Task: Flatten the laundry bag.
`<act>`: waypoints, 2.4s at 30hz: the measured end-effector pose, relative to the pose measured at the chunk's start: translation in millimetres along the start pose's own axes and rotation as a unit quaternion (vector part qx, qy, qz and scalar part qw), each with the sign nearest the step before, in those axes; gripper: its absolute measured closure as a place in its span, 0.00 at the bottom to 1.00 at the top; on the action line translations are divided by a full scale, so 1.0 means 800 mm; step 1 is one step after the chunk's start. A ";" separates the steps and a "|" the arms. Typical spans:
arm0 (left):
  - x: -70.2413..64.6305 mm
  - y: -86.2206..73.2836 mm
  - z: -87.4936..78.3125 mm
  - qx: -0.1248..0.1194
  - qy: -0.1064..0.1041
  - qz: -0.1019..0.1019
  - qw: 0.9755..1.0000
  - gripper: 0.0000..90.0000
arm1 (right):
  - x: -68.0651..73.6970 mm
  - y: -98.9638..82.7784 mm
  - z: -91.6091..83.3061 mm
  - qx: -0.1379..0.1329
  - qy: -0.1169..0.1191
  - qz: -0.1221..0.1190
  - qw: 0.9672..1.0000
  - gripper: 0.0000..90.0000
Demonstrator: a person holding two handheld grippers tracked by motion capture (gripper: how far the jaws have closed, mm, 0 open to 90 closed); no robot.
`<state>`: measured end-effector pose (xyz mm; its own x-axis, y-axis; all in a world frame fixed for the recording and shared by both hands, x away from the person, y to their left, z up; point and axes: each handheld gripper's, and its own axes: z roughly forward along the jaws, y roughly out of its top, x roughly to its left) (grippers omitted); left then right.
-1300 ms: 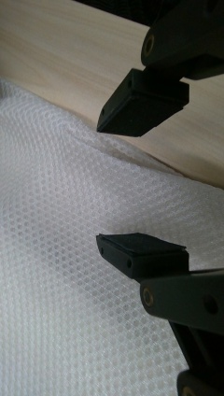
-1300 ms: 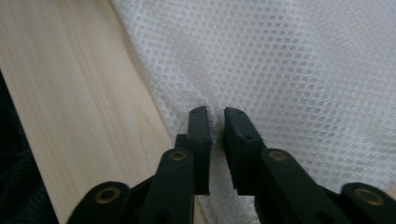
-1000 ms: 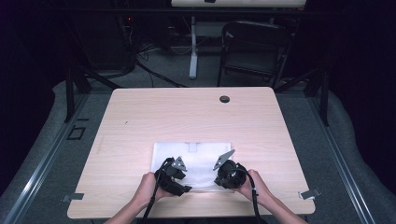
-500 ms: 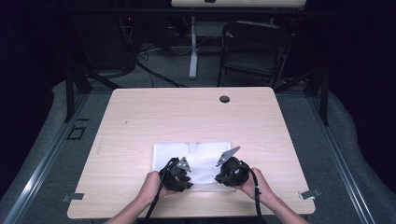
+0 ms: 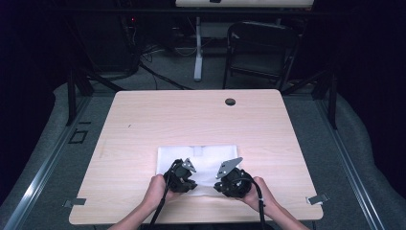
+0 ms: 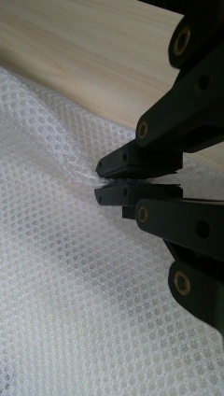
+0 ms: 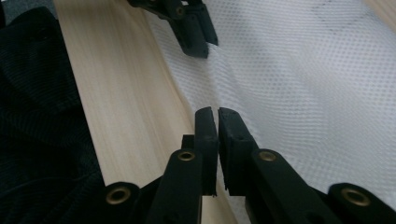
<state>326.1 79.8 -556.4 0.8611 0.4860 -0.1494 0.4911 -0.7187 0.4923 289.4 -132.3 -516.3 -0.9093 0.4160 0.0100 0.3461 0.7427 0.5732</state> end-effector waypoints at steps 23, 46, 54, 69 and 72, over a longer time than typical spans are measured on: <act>-0.008 0.007 -0.015 -0.021 0.016 0.001 1.000 0.97 | -0.005 -0.015 0.052 0.065 -0.036 -0.008 0.997 1.00; -0.003 0.015 -0.047 -0.043 0.012 -0.014 0.999 0.97 | 0.000 -0.020 0.048 0.074 -0.001 -0.004 0.997 1.00; 0.001 0.019 -0.052 -0.035 0.023 -0.022 0.999 0.97 | 0.003 -0.021 0.047 0.077 -0.005 -0.018 0.997 1.00; 0.022 0.048 -0.062 -0.048 0.047 -0.031 0.997 0.97 | 0.005 -0.021 0.047 0.075 -0.006 -0.023 0.997 1.00; 0.026 0.054 -0.063 -0.049 0.054 -0.032 0.997 0.97 | 0.005 -0.020 0.046 0.080 -0.007 -0.029 0.996 1.00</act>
<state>358.8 83.9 -495.1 0.8058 0.5849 -0.0925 0.5253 -0.6341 0.5674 288.8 -123.5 -555.7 -0.9263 0.3755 -0.0310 0.3258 0.8396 0.4346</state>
